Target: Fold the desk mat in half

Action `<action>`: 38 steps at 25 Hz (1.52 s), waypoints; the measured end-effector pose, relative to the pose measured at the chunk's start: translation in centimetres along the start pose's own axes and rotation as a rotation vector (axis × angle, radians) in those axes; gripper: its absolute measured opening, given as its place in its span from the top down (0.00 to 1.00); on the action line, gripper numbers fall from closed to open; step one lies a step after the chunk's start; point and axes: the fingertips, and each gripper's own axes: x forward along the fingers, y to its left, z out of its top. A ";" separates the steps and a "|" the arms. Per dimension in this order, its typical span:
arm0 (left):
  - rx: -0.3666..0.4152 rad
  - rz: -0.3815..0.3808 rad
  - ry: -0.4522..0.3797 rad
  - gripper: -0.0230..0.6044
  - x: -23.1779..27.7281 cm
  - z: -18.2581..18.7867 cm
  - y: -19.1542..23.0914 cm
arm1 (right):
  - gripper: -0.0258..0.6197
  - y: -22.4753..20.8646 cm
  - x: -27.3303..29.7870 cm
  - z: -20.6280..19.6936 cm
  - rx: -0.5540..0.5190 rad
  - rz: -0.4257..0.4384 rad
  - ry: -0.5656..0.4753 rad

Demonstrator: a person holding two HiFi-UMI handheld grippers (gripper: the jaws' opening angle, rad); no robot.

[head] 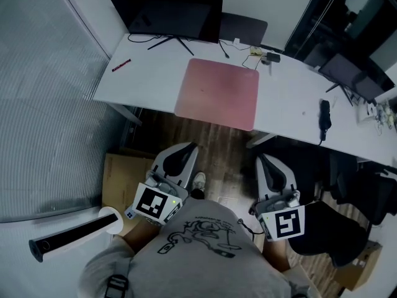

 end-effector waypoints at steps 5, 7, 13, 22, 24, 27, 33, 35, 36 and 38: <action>-0.007 -0.004 0.003 0.92 2.1 0.3 4.0 | 0.95 -0.5 4.4 0.3 -0.003 -0.004 0.011; -0.010 -0.007 0.005 0.92 2.8 0.1 5.5 | 0.95 -0.4 5.7 0.0 -0.017 0.002 0.032; -0.022 -0.020 0.016 0.92 4.5 -0.5 9.2 | 0.95 -0.2 10.3 1.2 0.017 -0.021 -0.007; -0.046 -0.013 0.059 0.92 6.2 -2.7 13.5 | 0.95 0.0 14.0 0.7 0.018 -0.018 0.032; -0.070 -0.004 0.076 0.91 6.4 -3.7 14.4 | 0.95 0.0 14.4 0.8 0.014 -0.021 0.028; -0.102 0.016 0.095 0.91 6.8 -5.1 15.3 | 0.95 -0.4 14.6 0.7 0.008 -0.023 0.033; -0.147 0.040 0.135 0.88 7.3 -9.2 16.9 | 0.95 -1.1 14.7 0.1 -0.004 -0.029 0.046; -0.178 0.051 0.149 0.88 7.5 -10.7 17.8 | 0.95 -1.3 14.9 0.0 -0.011 -0.035 0.045; -0.191 0.058 0.157 0.88 7.6 -11.6 18.3 | 0.95 -1.4 14.9 -0.2 -0.013 -0.038 0.045; -0.198 0.071 0.185 0.88 7.6 -13.4 19.1 | 0.95 -1.5 15.0 -0.4 -0.010 -0.047 0.047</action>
